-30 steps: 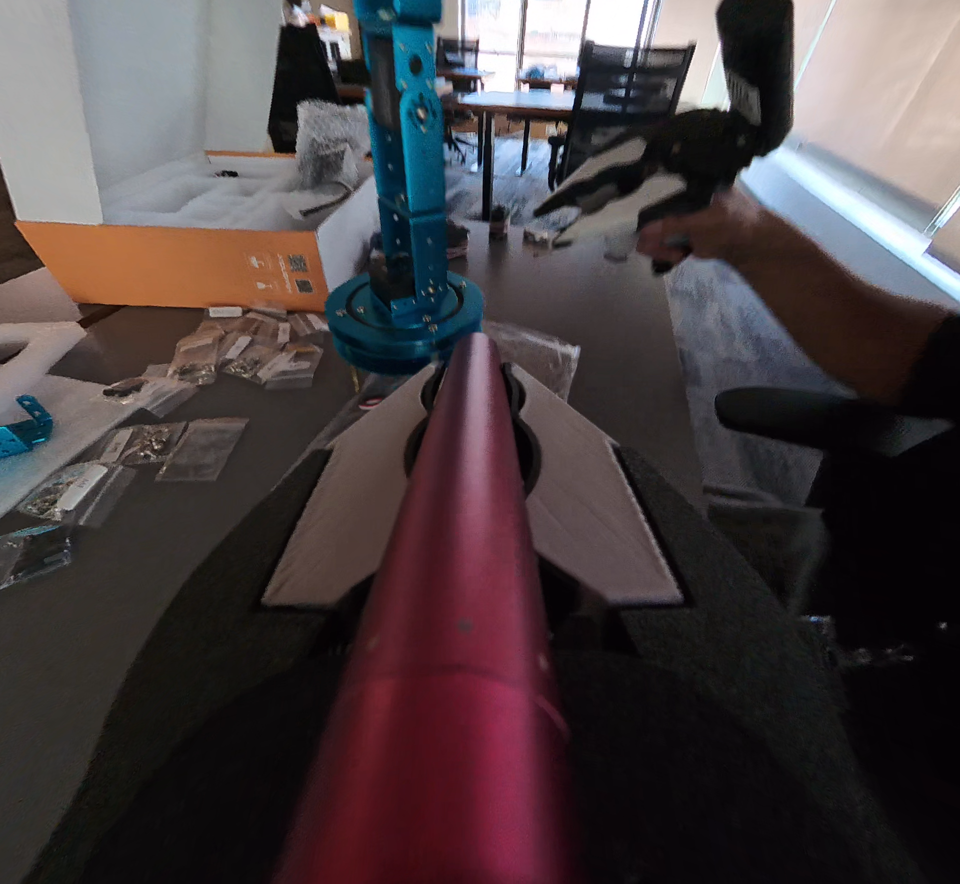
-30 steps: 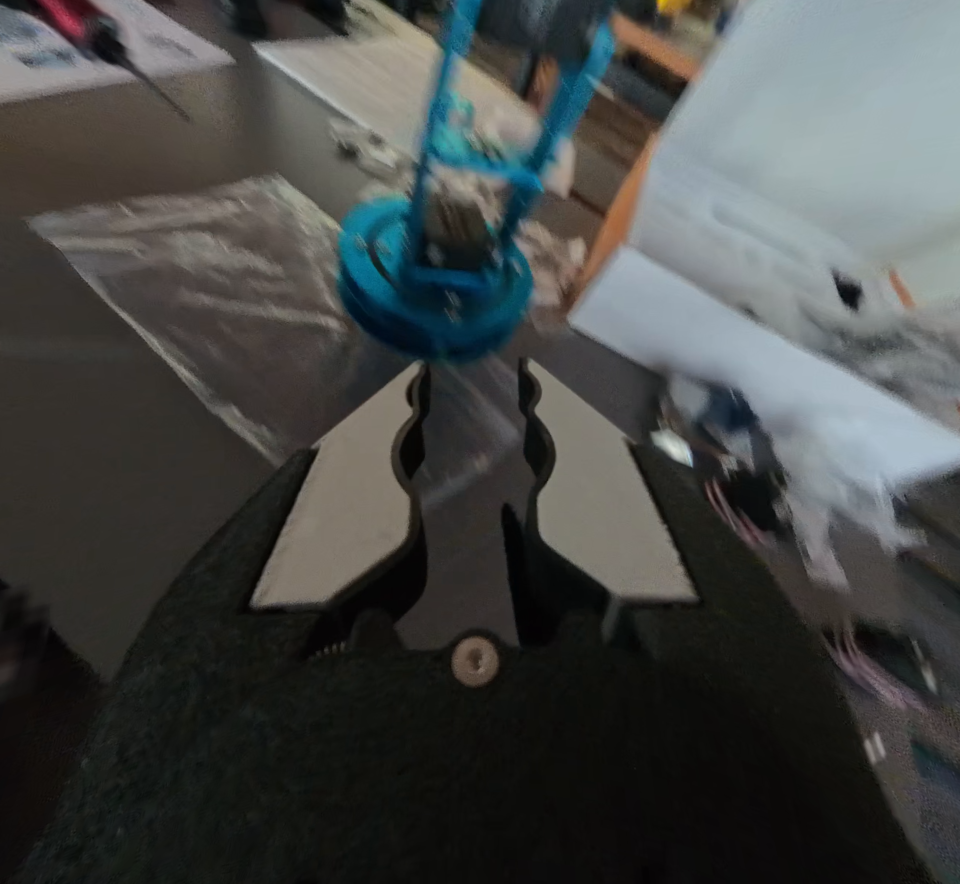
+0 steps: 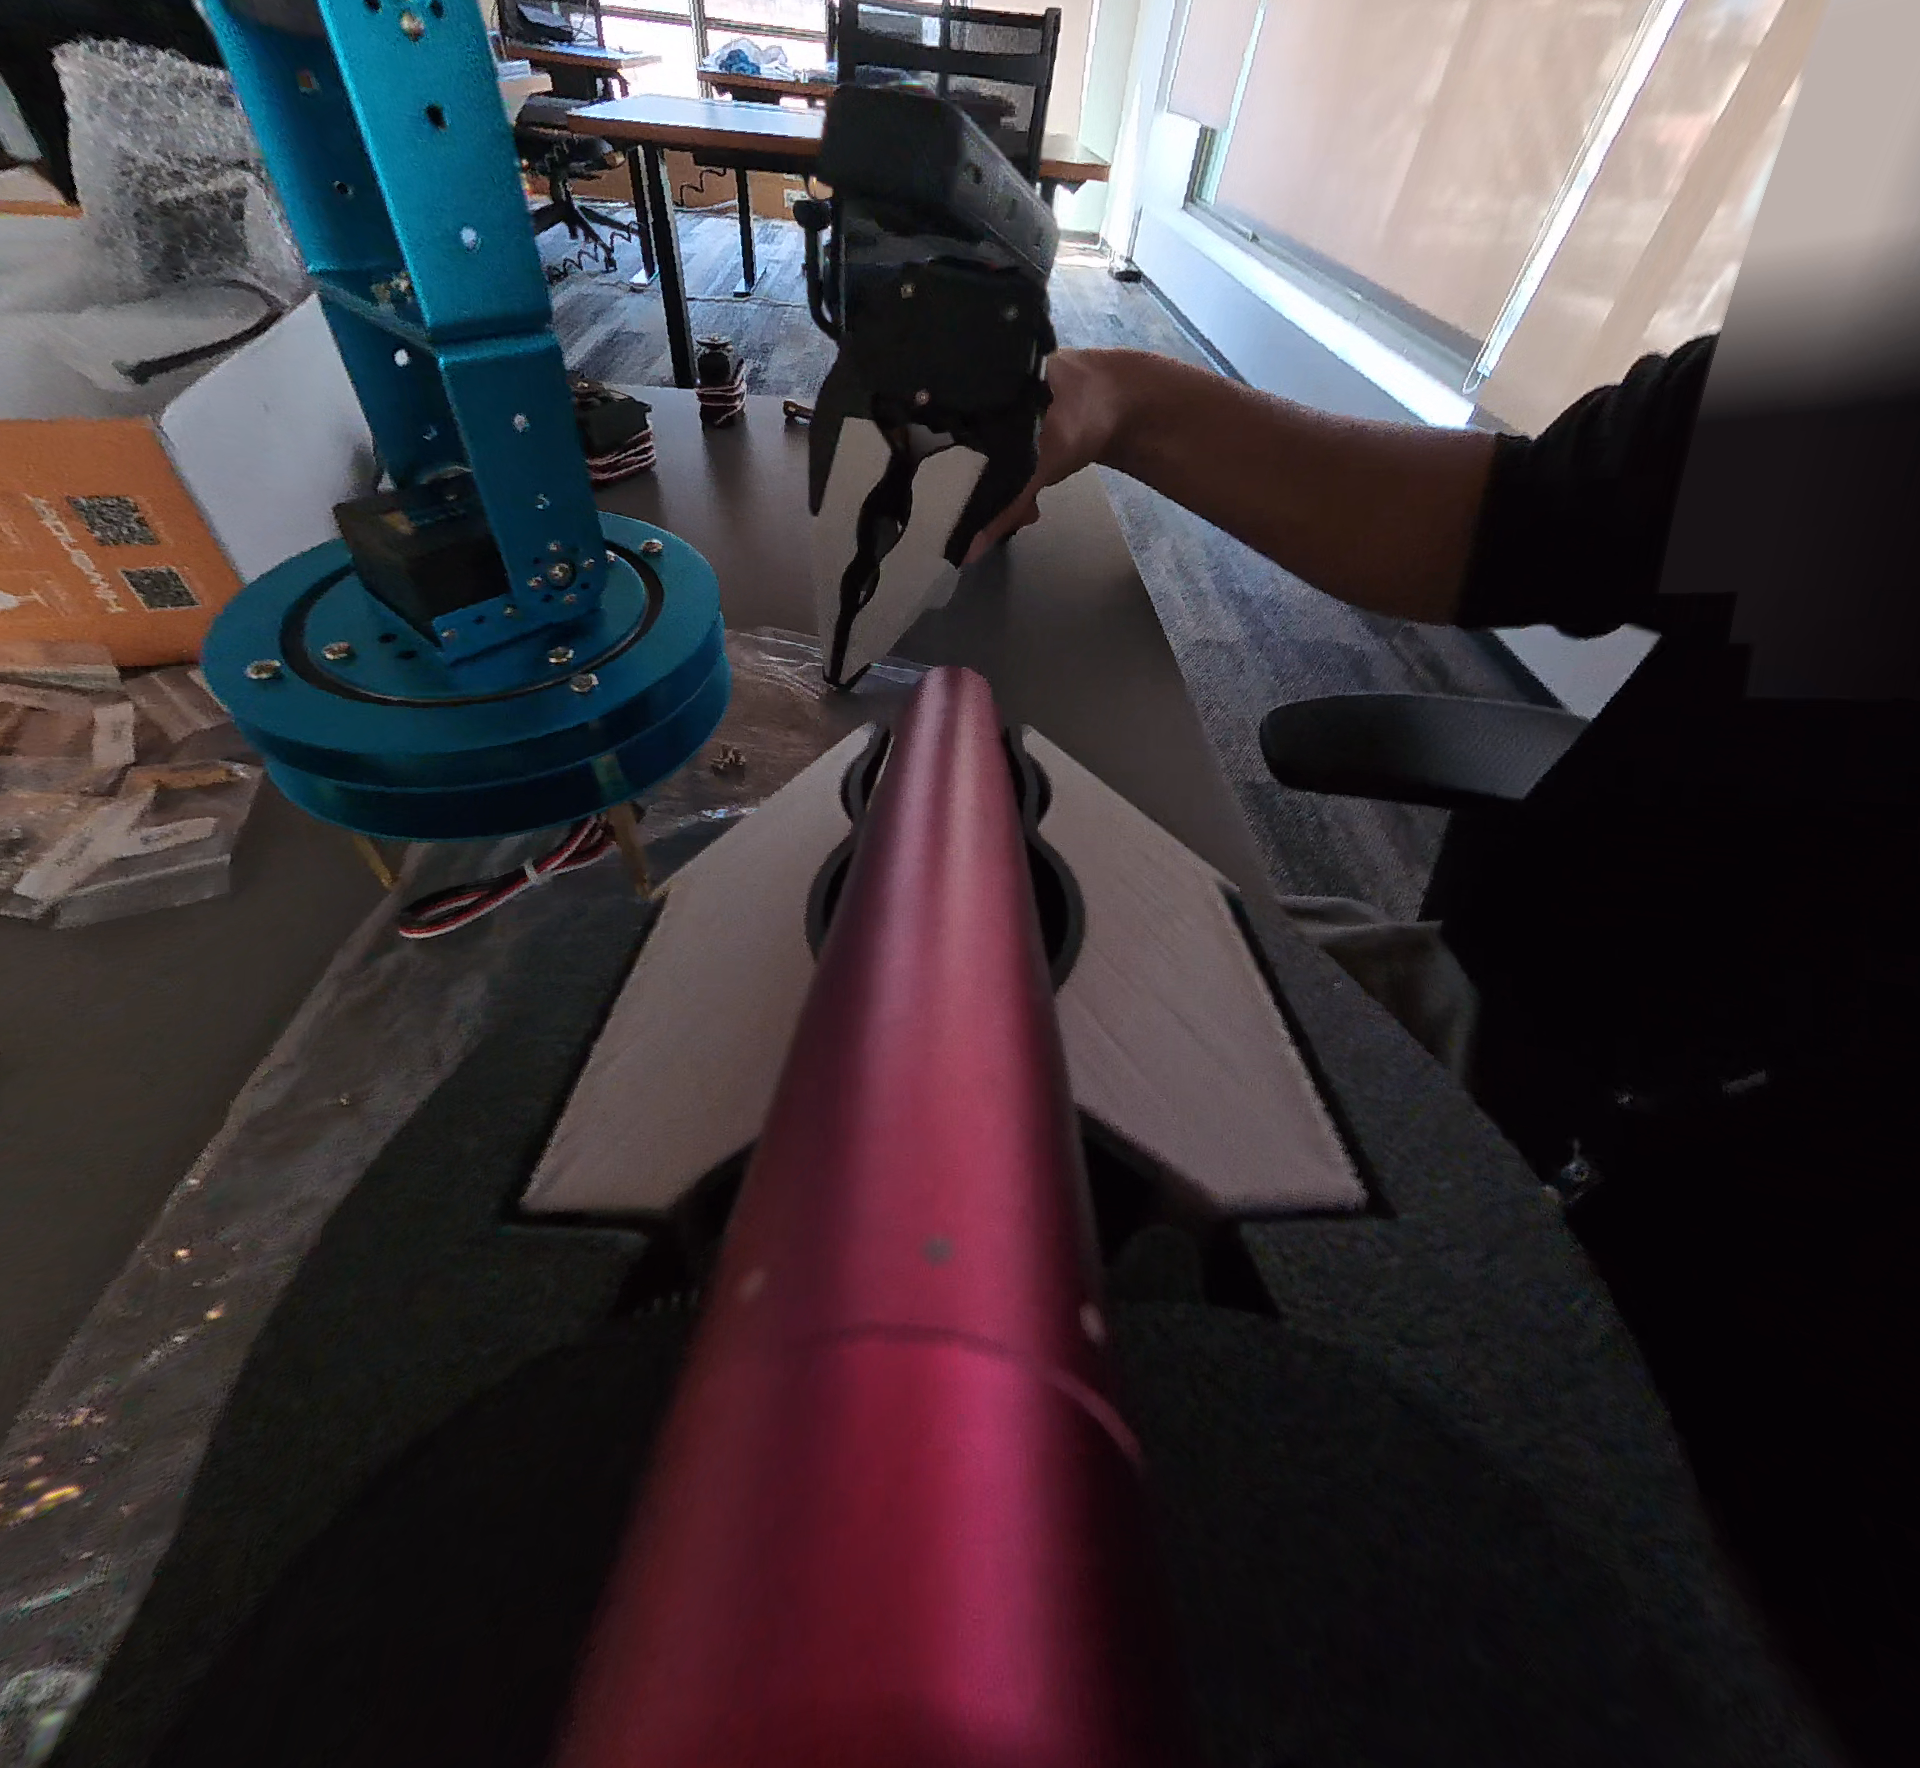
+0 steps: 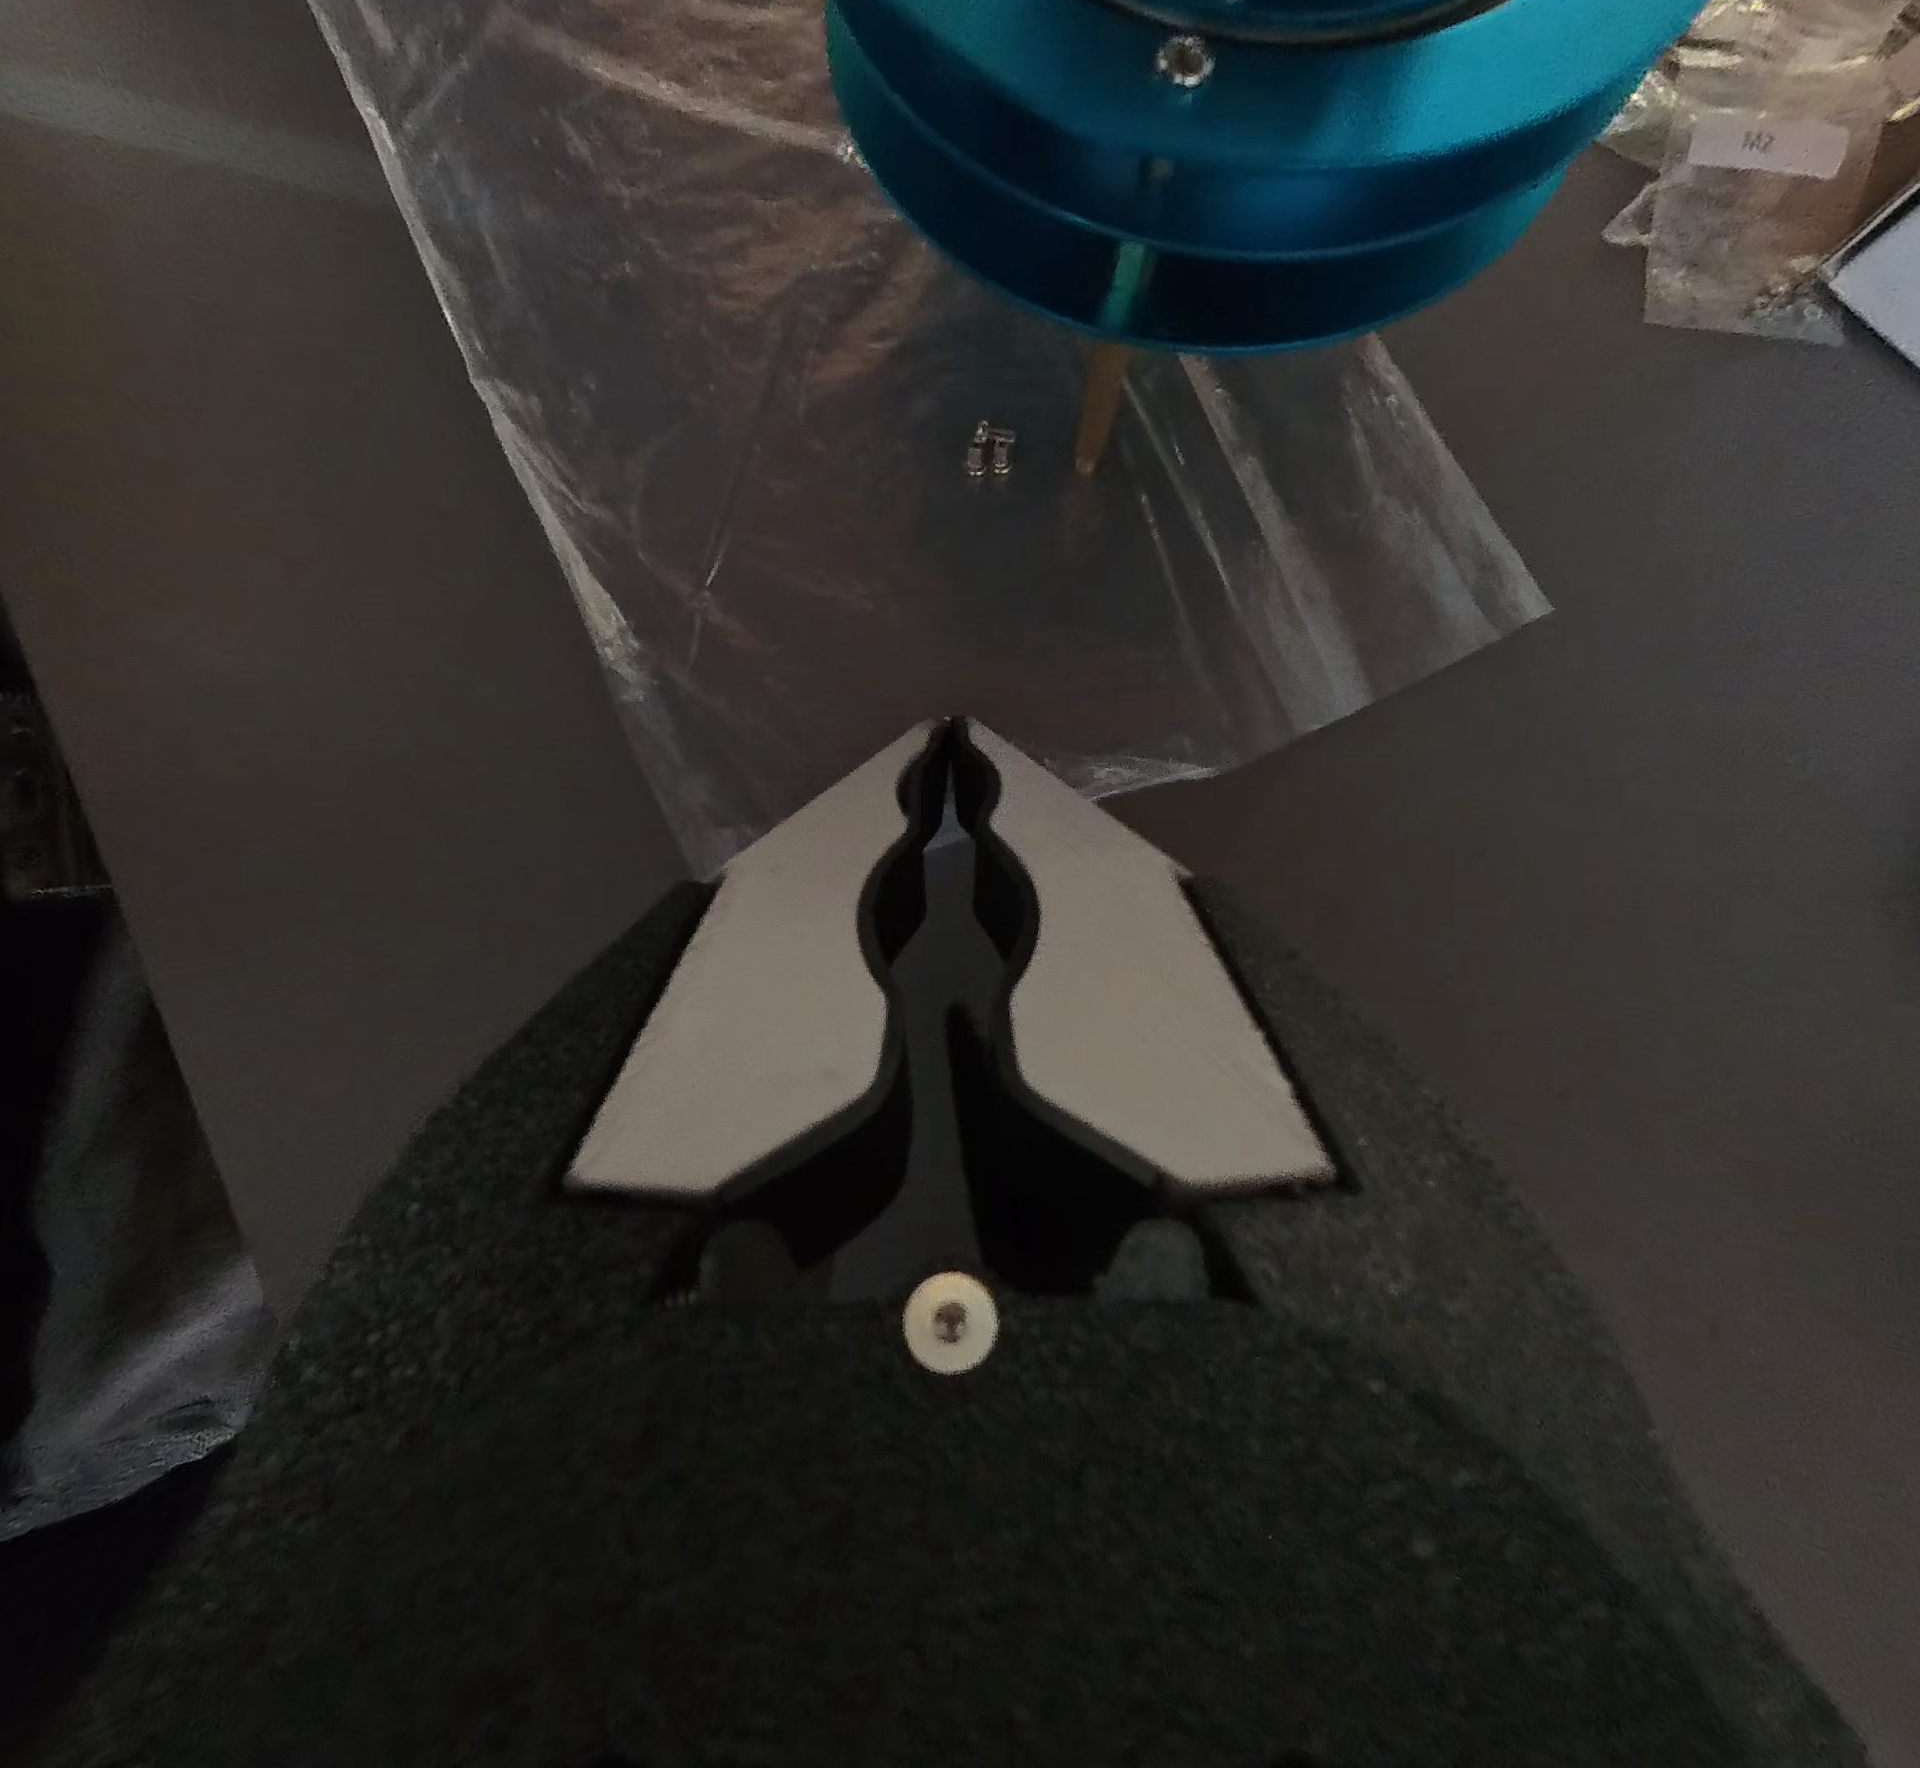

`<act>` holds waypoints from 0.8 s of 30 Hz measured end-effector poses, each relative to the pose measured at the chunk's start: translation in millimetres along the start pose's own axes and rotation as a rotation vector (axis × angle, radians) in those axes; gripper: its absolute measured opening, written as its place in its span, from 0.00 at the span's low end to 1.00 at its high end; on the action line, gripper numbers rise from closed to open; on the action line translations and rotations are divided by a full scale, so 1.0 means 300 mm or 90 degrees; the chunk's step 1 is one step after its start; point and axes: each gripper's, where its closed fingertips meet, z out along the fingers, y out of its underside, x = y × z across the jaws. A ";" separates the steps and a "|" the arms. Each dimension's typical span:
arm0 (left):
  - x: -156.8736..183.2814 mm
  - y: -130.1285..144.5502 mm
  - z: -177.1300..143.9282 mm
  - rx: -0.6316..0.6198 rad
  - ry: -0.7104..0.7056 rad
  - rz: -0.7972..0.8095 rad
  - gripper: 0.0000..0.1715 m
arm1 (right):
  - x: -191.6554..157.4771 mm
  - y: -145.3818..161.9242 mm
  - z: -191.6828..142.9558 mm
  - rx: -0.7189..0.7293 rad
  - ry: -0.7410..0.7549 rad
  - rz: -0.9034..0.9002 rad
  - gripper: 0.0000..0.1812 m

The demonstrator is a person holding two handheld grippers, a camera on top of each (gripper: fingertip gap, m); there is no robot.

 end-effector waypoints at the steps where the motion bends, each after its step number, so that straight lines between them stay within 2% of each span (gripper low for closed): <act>1: -0.002 0.000 0.003 0.005 0.000 -0.016 0.12 | 0.000 -0.001 0.000 0.000 0.005 -0.012 0.00; 5: -0.032 -0.013 0.007 0.041 -0.012 -0.113 0.12 | -0.001 -0.020 -0.001 0.011 0.041 -0.067 0.00; 11: -0.094 0.012 0.002 0.031 -0.048 -0.173 0.13 | -0.054 -0.159 -0.033 0.120 0.083 -0.158 0.00; 14: -0.106 0.028 0.001 0.010 -0.067 -0.155 0.12 | -0.024 -0.105 -0.029 0.049 0.100 -0.116 0.00; 15: -0.108 0.030 0.001 0.006 -0.072 -0.149 0.13 | -0.019 -0.084 -0.035 0.029 0.090 -0.099 0.02; 16: -0.108 0.032 0.002 0.002 -0.076 -0.142 0.13 | -0.013 -0.064 -0.040 0.003 0.075 -0.083 0.10; 17: -0.105 0.033 0.003 -0.002 -0.076 -0.137 0.12 | -0.001 -0.052 -0.047 -0.015 0.071 -0.072 0.11; 24: -0.090 0.021 0.002 0.001 -0.070 -0.119 0.12 | 0.006 -0.042 -0.025 -0.162 -0.010 -0.117 0.07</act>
